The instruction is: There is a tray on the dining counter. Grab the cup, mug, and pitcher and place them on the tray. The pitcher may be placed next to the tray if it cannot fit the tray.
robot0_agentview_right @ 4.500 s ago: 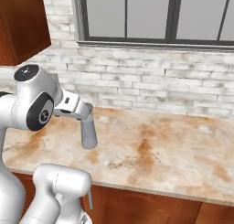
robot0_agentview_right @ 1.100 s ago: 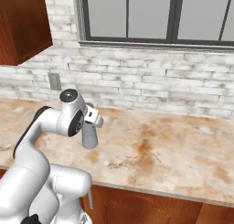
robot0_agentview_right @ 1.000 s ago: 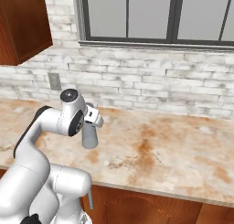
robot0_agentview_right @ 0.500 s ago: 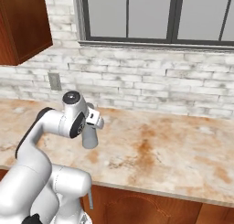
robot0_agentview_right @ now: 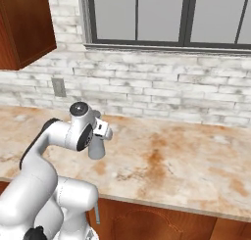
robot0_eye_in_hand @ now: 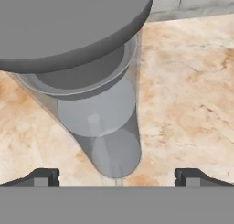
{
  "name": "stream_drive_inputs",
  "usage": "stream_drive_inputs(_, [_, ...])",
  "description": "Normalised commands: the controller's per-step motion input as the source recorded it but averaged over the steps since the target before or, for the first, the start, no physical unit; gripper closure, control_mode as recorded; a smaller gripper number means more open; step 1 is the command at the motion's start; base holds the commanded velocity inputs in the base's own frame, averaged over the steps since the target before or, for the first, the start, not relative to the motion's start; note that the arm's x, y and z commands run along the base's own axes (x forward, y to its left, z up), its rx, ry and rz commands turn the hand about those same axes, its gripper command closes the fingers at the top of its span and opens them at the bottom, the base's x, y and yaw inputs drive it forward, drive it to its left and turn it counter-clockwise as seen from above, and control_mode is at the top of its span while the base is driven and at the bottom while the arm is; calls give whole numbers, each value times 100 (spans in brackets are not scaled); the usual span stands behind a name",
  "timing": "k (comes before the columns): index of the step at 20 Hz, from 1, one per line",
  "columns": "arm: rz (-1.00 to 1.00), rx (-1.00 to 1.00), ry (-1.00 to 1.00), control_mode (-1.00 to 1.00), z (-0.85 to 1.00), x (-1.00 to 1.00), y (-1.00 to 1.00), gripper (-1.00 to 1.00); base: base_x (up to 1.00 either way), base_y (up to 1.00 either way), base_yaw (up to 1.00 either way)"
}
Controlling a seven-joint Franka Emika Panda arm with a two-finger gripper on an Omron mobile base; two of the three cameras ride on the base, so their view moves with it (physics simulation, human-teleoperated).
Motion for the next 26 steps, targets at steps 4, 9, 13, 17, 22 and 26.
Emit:
stream_drive_inputs(4, [0, 0, 0, -100, -8, 22, 0, -100, 0, 0, 0])
stream_drive_inputs(9, [0, 0, 0, -100, -3, 19, 0, -100, 0, 0, 0])
stream_drive_inputs(13, [0, 0, 0, -100, 0, 3, 0, -100, 0, 0, 0])
stream_drive_inputs(17, [0, 0, 0, -100, 0, 0, 0, -100, 0, 0, 0])
stream_drive_inputs(22, [0, 0, 0, -100, 0, 0, 1, 100, 0, 0, 0])
stream_drive_inputs(26, [0, 0, 0, -100, 0, 0, 0, 100, 0, 0, 0])
